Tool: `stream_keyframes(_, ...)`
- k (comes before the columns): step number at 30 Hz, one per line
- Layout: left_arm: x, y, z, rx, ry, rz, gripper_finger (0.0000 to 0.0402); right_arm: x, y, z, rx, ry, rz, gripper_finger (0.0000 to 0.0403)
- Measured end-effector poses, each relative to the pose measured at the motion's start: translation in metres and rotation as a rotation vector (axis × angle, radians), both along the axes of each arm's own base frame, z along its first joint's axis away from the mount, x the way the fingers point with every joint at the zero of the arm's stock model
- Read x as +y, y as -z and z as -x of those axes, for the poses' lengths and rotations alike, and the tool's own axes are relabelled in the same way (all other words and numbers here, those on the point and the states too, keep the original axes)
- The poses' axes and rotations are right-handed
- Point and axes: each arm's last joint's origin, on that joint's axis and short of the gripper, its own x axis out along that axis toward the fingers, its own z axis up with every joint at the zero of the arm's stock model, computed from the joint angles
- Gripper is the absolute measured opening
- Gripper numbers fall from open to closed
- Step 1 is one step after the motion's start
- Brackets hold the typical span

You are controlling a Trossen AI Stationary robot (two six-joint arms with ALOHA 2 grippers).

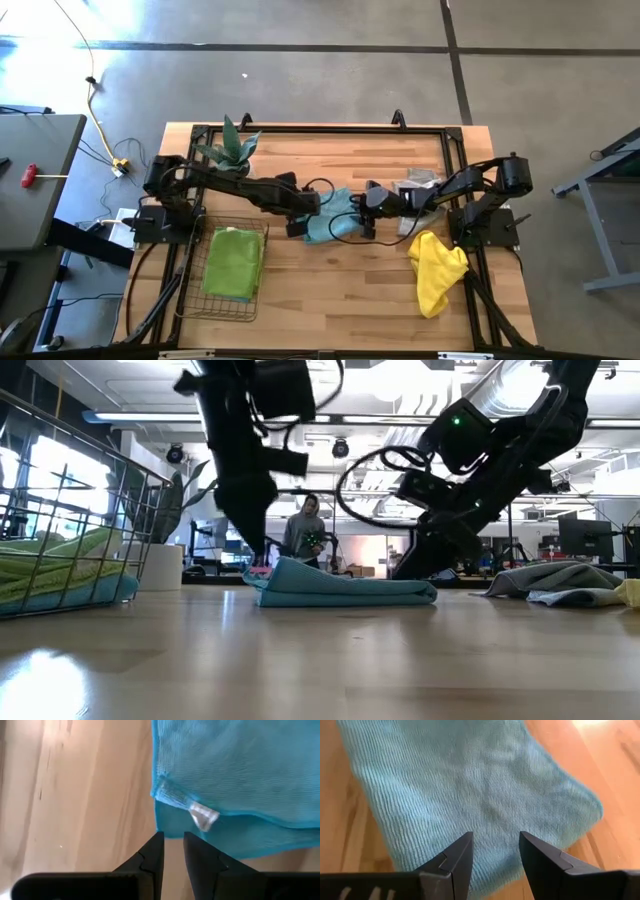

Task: Fold microfiber towels
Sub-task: Fold the blue microfiber towel, then put the blue microfiber towel into the wire basket

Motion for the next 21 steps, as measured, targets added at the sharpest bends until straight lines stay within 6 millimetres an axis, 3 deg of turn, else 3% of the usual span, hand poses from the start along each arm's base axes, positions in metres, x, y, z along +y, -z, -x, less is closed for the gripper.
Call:
stream_keyframes(5, -0.013, -0.016, -0.003, -0.129, -0.01, 0.004, 0.0064, 0.0, -0.009, 0.0, -0.015, 0.045, -0.047, 0.0153)
stream_keyframes(11, -0.02, -0.013, -0.012, -0.217, -0.035, 0.069, 0.0064, -0.006, -0.035, 0.009, -0.007, 0.102, -0.083, 0.0153)
stream_keyframes(21, 0.005, -0.004, -0.012, -0.297, -0.161, 0.096, 0.0067, -0.019, -0.04, 0.023, 0.067, 0.15, -0.084, 0.0153)
